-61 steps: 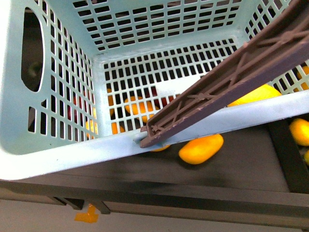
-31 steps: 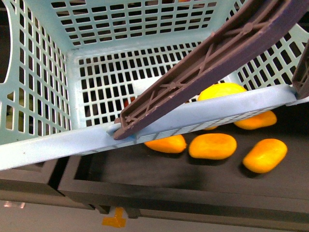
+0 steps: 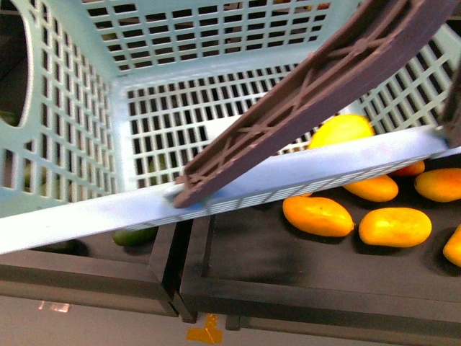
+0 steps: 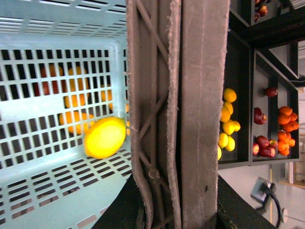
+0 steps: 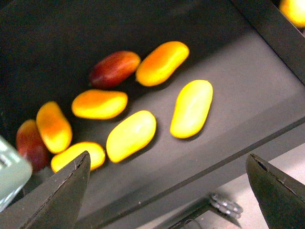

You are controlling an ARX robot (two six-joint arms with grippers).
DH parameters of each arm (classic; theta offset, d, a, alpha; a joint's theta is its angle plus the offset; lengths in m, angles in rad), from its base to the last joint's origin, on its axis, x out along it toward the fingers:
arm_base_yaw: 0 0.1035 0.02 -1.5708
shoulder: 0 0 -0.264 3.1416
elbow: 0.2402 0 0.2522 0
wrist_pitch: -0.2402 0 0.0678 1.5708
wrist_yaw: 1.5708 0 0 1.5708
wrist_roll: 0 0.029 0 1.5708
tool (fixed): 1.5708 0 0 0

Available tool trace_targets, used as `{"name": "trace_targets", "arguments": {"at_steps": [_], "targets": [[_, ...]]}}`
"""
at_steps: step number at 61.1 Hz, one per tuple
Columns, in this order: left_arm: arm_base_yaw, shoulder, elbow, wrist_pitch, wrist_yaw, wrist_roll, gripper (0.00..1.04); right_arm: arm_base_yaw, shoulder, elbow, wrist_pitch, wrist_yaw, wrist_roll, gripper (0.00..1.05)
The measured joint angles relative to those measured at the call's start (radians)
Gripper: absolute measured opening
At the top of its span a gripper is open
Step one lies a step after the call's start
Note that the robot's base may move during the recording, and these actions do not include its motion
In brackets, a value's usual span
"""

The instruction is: Pick lemon and mango into basket

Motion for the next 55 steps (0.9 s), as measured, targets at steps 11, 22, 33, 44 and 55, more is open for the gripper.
{"name": "trace_targets", "arguments": {"at_steps": [11,22,33,44,55], "targets": [[-0.008,0.000,0.000,0.000,0.008,-0.003,0.19,-0.061,0.390,0.162,0.115,-0.016,0.122,0.96],[-0.006,0.000,0.000,0.000,-0.011,-0.004,0.19,-0.088,0.794,0.410,0.088,0.014,0.241,0.96],[-0.004,0.000,0.000,0.000,-0.008,-0.002,0.19,-0.082,1.012,0.572,0.069,0.017,0.314,0.96],[-0.006,0.000,0.000,0.000,0.001,-0.006,0.19,-0.063,1.117,0.693,0.029,0.029,0.348,0.96],[-0.006,0.000,0.000,0.000,-0.001,-0.006,0.19,-0.045,1.190,0.801,-0.004,0.026,0.380,0.96]]}}
